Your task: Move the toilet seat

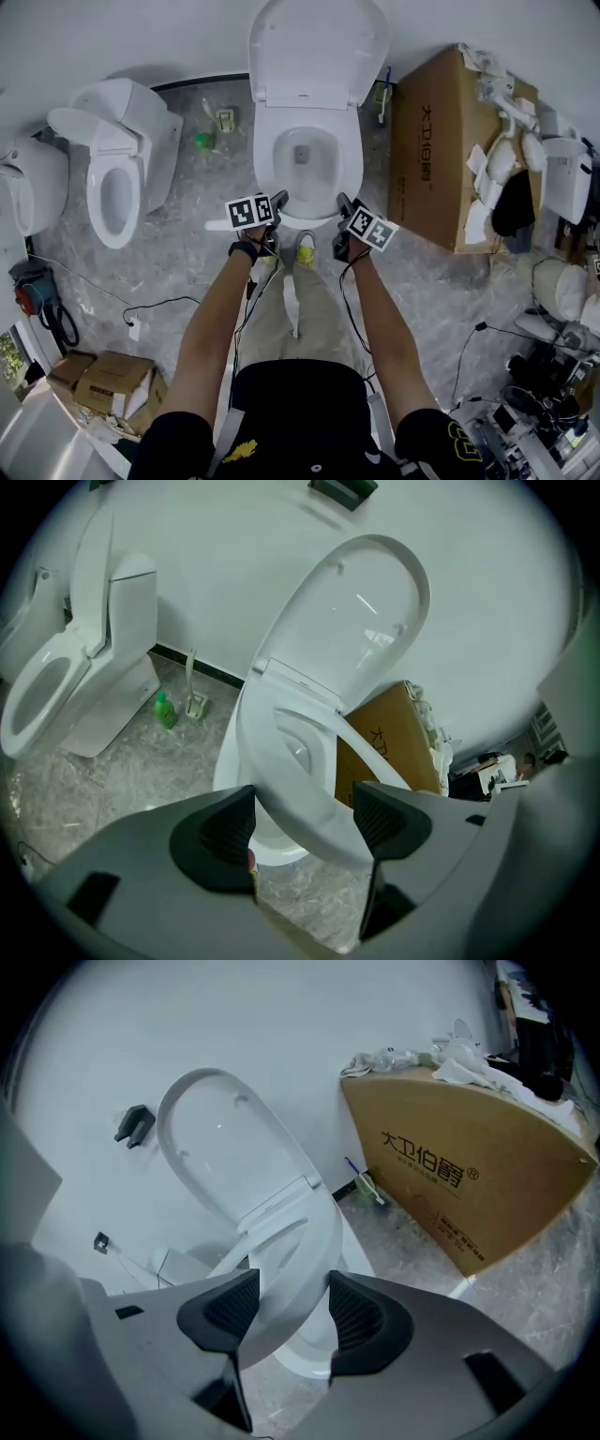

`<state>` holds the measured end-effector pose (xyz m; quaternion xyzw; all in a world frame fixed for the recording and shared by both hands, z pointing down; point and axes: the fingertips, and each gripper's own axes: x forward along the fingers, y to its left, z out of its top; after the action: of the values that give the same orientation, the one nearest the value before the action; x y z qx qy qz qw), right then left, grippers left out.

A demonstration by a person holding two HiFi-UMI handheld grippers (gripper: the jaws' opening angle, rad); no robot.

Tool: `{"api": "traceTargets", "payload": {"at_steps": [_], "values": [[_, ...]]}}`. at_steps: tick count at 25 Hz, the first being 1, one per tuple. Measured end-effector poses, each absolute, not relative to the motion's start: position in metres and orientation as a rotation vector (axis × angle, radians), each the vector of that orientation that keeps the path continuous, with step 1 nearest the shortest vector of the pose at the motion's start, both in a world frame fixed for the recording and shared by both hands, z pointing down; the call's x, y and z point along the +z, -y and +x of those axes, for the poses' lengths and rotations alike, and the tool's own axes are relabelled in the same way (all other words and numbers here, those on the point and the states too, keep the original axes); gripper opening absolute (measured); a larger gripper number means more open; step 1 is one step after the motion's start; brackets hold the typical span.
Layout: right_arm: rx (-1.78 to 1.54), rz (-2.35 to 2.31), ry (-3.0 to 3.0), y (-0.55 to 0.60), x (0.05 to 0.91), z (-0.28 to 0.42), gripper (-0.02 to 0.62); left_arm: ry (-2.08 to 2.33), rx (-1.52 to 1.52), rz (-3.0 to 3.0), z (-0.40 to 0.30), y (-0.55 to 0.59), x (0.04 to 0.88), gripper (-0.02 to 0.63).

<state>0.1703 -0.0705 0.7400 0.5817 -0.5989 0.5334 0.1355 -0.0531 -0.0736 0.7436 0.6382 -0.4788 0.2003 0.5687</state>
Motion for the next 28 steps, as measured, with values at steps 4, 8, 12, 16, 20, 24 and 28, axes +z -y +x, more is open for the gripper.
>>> {"api": "traceTargets", "payload": {"at_steps": [4,8,12,16,20,24,28], "values": [[1.556,1.706,1.763,0.082,0.723,0.171,0.255,1.133,0.445,1.51,-0.053,0.085,0.727,0.336],[1.569,1.723,1.786,0.093,0.706,0.171,0.256,1.133,0.42,1.519,-0.054,0.096,0.712,0.336],[1.591,1.752,1.808,0.108,0.69,0.171,0.259,1.128,0.389,1.521,-0.054,0.11,0.696,0.336],[1.593,1.772,1.818,0.123,0.673,0.17,0.262,1.131,0.353,1.528,-0.055,0.124,0.679,0.336],[1.612,1.782,1.837,0.139,0.657,0.169,0.267,1.147,0.307,1.527,-0.057,0.139,0.664,0.337],[1.635,1.815,1.847,0.155,0.642,0.171,0.269,1.149,0.254,1.519,-0.057,0.155,0.649,0.344],[1.65,1.837,1.857,0.172,0.629,0.169,0.272,1.162,0.207,1.502,-0.061,0.171,0.638,0.347]]}}
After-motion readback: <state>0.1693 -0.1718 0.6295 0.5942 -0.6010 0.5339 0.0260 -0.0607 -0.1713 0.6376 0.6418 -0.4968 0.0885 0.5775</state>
